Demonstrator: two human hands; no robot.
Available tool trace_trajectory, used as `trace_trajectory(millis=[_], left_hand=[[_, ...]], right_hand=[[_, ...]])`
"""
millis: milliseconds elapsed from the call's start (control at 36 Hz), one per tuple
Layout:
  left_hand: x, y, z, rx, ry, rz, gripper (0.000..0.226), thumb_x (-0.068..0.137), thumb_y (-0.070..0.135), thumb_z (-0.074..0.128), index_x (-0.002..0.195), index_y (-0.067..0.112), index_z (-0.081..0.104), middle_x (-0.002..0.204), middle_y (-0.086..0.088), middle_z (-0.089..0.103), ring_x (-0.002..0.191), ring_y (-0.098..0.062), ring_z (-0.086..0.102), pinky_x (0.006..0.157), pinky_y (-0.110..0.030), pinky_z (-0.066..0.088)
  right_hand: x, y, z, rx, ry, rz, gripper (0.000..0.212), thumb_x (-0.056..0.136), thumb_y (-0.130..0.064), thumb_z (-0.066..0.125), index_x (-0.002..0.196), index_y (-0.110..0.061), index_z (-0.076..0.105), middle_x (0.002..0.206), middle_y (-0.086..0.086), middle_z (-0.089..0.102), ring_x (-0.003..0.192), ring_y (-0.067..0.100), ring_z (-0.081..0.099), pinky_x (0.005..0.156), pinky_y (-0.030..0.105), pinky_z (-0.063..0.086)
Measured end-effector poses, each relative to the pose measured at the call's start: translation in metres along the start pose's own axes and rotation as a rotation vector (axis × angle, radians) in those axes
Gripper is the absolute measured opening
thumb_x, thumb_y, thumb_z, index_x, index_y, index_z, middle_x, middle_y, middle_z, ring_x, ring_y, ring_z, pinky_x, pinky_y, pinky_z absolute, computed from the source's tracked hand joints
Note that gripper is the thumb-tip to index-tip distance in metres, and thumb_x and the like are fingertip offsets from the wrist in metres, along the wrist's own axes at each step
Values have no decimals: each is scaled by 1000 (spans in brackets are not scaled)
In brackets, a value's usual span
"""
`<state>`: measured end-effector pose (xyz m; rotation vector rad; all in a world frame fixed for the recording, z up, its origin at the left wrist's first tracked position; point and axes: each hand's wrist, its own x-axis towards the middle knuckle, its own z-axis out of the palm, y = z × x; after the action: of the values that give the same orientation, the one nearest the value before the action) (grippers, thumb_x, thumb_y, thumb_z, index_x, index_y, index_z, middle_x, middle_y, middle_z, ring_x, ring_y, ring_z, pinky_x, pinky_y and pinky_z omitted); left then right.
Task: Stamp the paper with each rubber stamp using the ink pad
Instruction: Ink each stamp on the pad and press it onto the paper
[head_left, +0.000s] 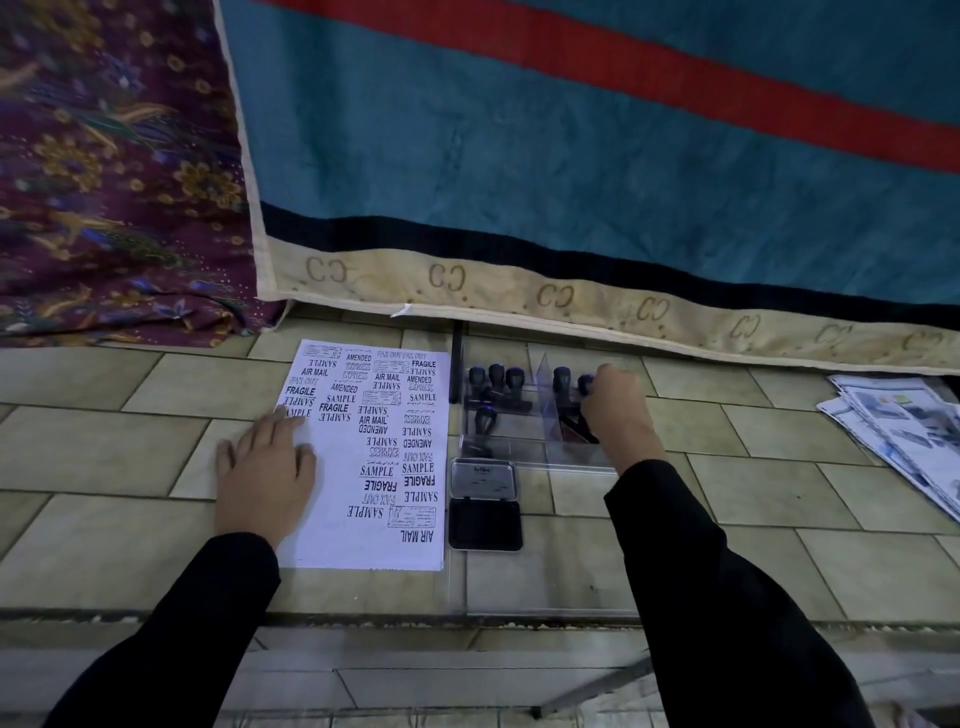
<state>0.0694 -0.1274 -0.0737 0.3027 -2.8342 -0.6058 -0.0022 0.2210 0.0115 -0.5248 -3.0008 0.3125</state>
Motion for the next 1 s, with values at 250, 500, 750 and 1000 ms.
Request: trace_trajectory(millis=[250, 500, 750, 1000], left_hand=[[2, -5, 5, -14, 2, 9, 39, 92, 19, 49, 132, 16, 51, 147, -3, 44, 135, -24, 40, 115, -51, 17], [5, -8, 3, -5, -74, 9, 50, 87, 27, 54, 136, 21, 45, 153, 1, 35, 140, -20, 31, 116, -50, 12], [9, -13, -3, 41, -196, 38, 62, 88, 44, 54, 142, 24, 33, 159, 5, 20, 145, -18, 21, 117, -50, 10], [2, 6, -14, 23, -64, 160, 58, 82, 25, 65, 136, 18, 46, 156, -8, 26, 143, -27, 24, 116, -52, 14]], right_hand=[[1, 6, 14, 22, -41, -14, 8, 81, -3, 54, 88, -3, 58, 100, 21, 64, 93, 36, 63, 63, 29, 40], [4, 14, 15, 58, -88, 8, 15, 81, -18, 65, 90, -8, 60, 102, 13, 65, 93, 28, 63, 56, 21, 37], [-4, 15, 3, 355, -6, -49, 24, 77, -1, 69, 101, -5, 68, 107, 15, 64, 95, 28, 63, 77, 26, 49], [-46, 3, -18, 429, 308, -332, 27, 80, -6, 69, 106, -9, 63, 100, 10, 62, 82, 22, 61, 74, 32, 56]])
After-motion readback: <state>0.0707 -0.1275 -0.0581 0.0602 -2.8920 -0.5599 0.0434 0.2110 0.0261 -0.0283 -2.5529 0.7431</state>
